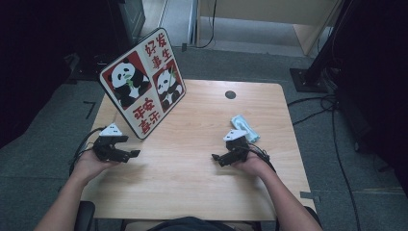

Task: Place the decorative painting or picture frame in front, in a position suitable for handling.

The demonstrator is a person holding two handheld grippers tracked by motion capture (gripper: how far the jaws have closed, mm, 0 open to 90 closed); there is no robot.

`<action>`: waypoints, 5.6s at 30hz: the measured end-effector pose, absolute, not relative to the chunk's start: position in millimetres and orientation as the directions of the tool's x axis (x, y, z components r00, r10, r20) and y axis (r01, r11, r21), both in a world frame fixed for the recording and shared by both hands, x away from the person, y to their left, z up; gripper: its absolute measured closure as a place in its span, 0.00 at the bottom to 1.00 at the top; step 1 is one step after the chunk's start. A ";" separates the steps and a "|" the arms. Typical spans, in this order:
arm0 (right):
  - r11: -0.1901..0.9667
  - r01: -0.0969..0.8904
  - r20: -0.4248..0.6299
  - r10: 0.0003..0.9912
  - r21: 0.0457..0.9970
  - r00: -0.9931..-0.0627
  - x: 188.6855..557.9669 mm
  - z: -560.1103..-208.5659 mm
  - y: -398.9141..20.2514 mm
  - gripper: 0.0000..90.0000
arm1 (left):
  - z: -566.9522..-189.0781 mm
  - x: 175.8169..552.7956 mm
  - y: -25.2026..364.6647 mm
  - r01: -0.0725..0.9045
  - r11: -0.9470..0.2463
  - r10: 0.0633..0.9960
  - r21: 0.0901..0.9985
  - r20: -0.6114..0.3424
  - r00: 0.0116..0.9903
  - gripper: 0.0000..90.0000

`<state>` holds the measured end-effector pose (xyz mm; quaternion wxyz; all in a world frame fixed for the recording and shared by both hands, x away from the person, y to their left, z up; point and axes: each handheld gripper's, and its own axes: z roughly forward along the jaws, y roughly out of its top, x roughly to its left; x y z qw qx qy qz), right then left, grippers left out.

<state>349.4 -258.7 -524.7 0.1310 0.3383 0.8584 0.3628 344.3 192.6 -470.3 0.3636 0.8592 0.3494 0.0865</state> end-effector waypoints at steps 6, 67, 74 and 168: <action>0.508 0.486 0.021 0.676 0.711 -0.737 349.2 -524.7 -258.8 0.00 | -465.5 344.4 202.1 0.541 -0.465 0.692 0.701 -0.093 0.716 0.27; 0.509 0.483 0.020 0.673 0.713 -0.740 348.5 -524.8 -259.2 0.00 | -308.0 439.2 217.8 0.530 -0.398 0.713 0.748 -0.111 0.693 0.44; 0.509 0.482 0.019 0.673 0.713 -0.739 348.5 -524.8 -259.2 0.00 | -290.5 456.6 213.9 0.535 -0.426 0.709 0.729 -0.099 0.699 0.45; 0.496 0.496 0.023 0.690 0.713 -0.723 346.8 -524.8 -256.2 0.00 | -209.4 515.3 130.6 0.711 -0.572 0.718 0.409 -0.171 0.675 0.91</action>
